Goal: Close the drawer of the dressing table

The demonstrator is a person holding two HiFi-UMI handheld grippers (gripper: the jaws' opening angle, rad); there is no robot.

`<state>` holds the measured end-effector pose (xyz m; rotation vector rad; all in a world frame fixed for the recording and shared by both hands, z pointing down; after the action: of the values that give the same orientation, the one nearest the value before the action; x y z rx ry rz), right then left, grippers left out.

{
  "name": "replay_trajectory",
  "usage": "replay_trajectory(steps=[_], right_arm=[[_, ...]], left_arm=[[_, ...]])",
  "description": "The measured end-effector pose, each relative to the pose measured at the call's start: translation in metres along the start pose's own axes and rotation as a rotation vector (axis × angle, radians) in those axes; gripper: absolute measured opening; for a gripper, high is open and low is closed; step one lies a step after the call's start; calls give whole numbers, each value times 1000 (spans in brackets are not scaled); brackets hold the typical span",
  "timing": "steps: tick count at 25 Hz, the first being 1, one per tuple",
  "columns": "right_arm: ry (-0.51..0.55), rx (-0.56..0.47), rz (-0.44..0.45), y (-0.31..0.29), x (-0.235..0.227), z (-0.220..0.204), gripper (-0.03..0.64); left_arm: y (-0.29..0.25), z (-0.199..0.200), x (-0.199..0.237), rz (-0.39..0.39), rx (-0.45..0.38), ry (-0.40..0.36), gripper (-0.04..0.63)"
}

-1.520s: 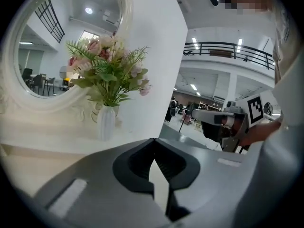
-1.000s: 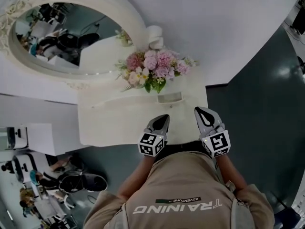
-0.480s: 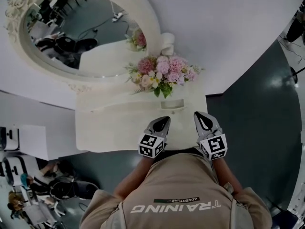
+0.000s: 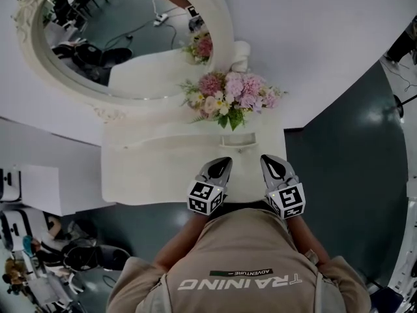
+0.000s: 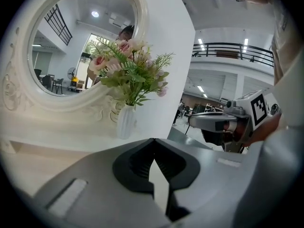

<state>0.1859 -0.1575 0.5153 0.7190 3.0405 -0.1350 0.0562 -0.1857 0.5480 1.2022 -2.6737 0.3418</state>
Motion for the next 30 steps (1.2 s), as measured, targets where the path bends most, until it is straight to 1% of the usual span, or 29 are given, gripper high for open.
replay_trajectory(steps=[4,8,13,16,17,19,21,30], right_arm=[[-36,61,19,-7,8,-29,2],[-43,122,43,-11,17,-52,2],[-118,222,57,-26,20,-95,2],[-165,288,36,-40,16,-128,3],[-168,311,28,-44,14,-137,2],[-137,355,31,-49,14,-150,2],[-119,386,48,-54,16,-160,2],[-166,458,68,-75,17,-180,3]], left_arm=[[8,-1,2,11,-7,4,18],[17,-3,3,23,-8,11,18],[22,-2,9,41,-20,18,18],[23,-5,12,51,-19,27,18],[24,-5,13,52,-16,28,18],[25,-7,13,52,-11,30,18],[25,-8,16,52,-7,33,18],[18,-9,25,41,3,40,18]])
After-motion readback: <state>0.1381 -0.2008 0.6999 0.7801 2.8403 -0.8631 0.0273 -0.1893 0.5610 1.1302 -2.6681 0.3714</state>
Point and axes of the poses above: the fingertips, and each gripper's own axes: y backward along the fingers, x to its left, z out of its top, the point moved 3 cm from there along y, backward along the fingers, and after that the axes turned 14 degrees about -x, right-handed, at the moved point
